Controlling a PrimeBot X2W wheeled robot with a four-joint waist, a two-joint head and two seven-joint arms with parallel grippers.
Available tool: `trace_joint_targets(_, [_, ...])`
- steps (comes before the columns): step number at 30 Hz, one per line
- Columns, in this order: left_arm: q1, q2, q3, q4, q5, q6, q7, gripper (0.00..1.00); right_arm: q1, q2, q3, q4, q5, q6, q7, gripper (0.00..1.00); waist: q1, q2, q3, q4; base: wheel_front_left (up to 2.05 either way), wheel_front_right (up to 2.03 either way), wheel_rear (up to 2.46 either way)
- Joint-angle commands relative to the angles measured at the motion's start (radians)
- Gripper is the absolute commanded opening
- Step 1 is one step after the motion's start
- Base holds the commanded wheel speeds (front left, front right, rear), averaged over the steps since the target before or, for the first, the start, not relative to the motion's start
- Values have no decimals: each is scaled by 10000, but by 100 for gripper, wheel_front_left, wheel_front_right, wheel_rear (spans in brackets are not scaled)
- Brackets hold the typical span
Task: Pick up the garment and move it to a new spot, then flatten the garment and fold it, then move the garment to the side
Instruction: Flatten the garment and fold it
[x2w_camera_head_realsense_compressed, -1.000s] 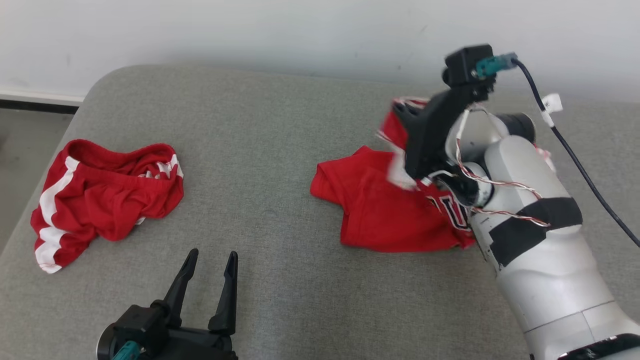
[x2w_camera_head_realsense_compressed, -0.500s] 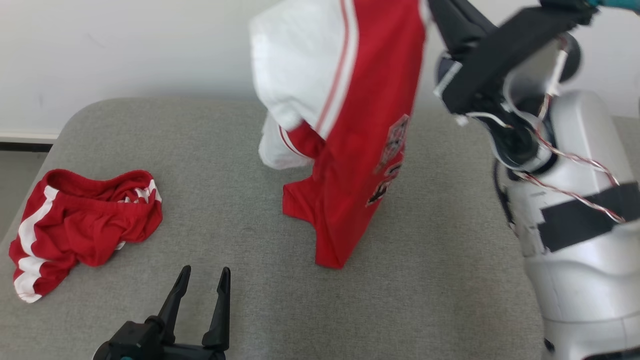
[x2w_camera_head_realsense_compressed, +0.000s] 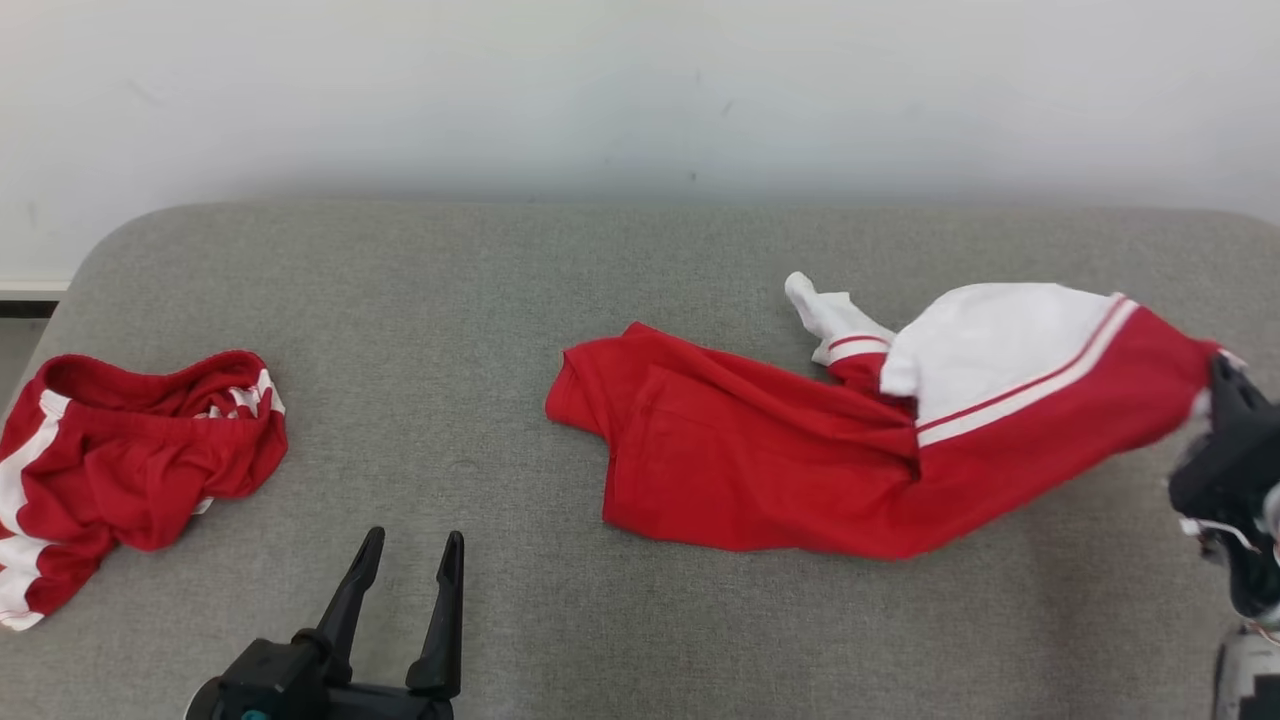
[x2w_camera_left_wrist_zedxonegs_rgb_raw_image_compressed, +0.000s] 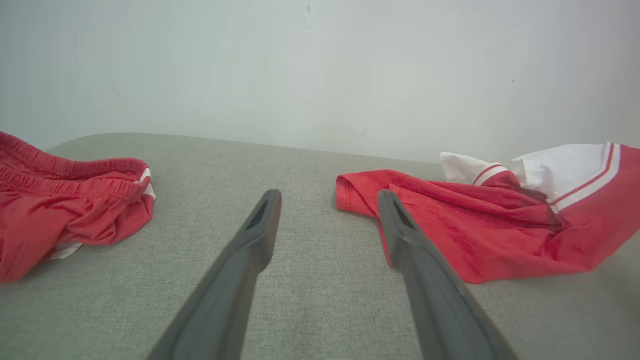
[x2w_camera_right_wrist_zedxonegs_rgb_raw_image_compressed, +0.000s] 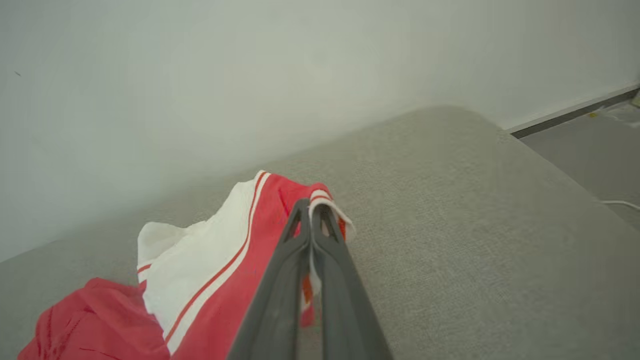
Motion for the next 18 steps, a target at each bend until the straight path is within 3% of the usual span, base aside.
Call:
trace_joint_targets(1, [-148,0,21,-20,112,-8,-11,100,328,88,-707,-70,-358,-22,-246,0,1,0,122,-85,0,0,0])
trace_joint_targets(7, [-294,0,-13,-4,157,-9,-12,100,654,195,-2237,278,-746,-22,-748,0,1,0,281,-123,0,0,0])
trace_joint_targets(11, [-434,0,-18,43,179,-16,-12,100,918,207,-2849,1573,-1002,-22,-1125,0,1,0,393,-112,0,0,0])
trace_joint_targets(12, [-448,1,-10,50,174,-15,-12,100,976,210,-2845,1907,-1073,-22,-1089,5,1,0,405,-111,0,0,0])
trace_joint_targets(13, [-468,1,-6,56,184,-16,-12,100,1044,207,-2797,2189,-1193,-22,-1083,65,1,0,415,-109,0,0,0])
trace_joint_targets(14, [-486,-2,-10,57,198,-17,-11,100,1061,198,-2745,2397,-1205,-22,-1151,100,1,0,420,-106,0,0,0])
trace_joint_targets(18, [-496,0,10,69,231,-19,-11,100,1351,194,-2275,2945,-1220,-22,-1347,100,1,0,408,-95,0,0,0])
